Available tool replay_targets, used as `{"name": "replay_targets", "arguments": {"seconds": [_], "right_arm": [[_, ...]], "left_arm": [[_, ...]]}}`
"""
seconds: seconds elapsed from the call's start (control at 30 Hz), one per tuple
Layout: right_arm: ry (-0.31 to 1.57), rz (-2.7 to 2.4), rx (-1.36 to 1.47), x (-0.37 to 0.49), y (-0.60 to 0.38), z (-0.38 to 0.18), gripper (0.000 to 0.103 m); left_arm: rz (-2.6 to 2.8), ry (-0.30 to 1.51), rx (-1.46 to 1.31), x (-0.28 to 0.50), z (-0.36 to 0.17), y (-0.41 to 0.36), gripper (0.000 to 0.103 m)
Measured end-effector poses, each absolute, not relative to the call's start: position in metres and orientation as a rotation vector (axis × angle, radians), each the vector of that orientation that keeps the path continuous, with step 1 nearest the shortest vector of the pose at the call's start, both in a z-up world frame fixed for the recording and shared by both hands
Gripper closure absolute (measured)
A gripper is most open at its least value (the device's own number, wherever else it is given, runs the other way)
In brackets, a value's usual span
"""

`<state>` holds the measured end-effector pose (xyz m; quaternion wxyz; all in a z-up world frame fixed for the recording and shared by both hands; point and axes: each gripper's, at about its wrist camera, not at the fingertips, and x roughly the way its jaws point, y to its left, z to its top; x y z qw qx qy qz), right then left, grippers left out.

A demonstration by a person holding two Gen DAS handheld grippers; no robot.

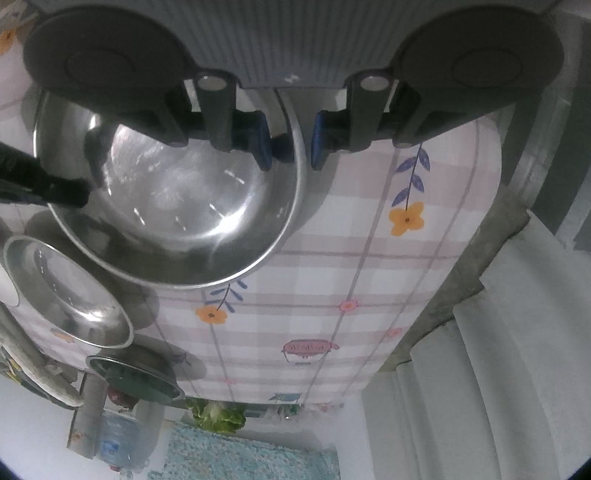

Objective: Organize plates and bowls

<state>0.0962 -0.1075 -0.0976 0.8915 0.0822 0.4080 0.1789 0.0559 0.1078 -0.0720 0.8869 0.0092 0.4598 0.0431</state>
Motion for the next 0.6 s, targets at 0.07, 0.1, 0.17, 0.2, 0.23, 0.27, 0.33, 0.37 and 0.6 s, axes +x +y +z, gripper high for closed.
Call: {"name": "replay_targets", "arguments": {"seconds": [0.07, 0.1, 0.17, 0.2, 0.23, 0.27, 0.33, 0.37, 0.6], "right_arm": [[0.846, 0.373, 0.173, 0.093, -0.11, -0.098, 0.09], [0.846, 0.373, 0.171, 0.091, -0.11, -0.098, 0.09], [0.845, 0.374, 0.164, 0.089, -0.11, -0.098, 0.09], [0.842, 0.374, 0.159, 0.087, -0.109, -0.098, 0.09], [0.839, 0.375, 0.155, 0.086, -0.109, -0.098, 0.09], [0.837, 0.377, 0.153, 0.084, -0.108, -0.098, 0.091], [0.835, 0.38, 0.153, 0.083, -0.107, -0.097, 0.092], [0.835, 0.377, 0.152, 0.082, -0.107, -0.097, 0.092], [0.826, 0.358, 0.172, 0.081, -0.114, -0.095, 0.092]], "left_arm": [[0.077, 0.952, 0.003, 0.051, -0.072, 0.111, 0.077], [0.074, 0.95, -0.001, 0.049, -0.072, 0.111, 0.077], [0.069, 0.947, -0.006, 0.046, -0.073, 0.112, 0.077], [0.067, 0.946, -0.01, 0.045, -0.073, 0.112, 0.077], [0.065, 0.945, -0.017, 0.044, -0.073, 0.113, 0.08], [0.059, 0.945, -0.023, 0.043, -0.073, 0.112, 0.085], [0.062, 0.939, -0.024, 0.042, -0.071, 0.11, 0.085], [0.06, 0.934, -0.027, 0.041, -0.07, 0.11, 0.086], [0.048, 0.939, -0.024, 0.04, -0.07, 0.107, 0.087]]}}
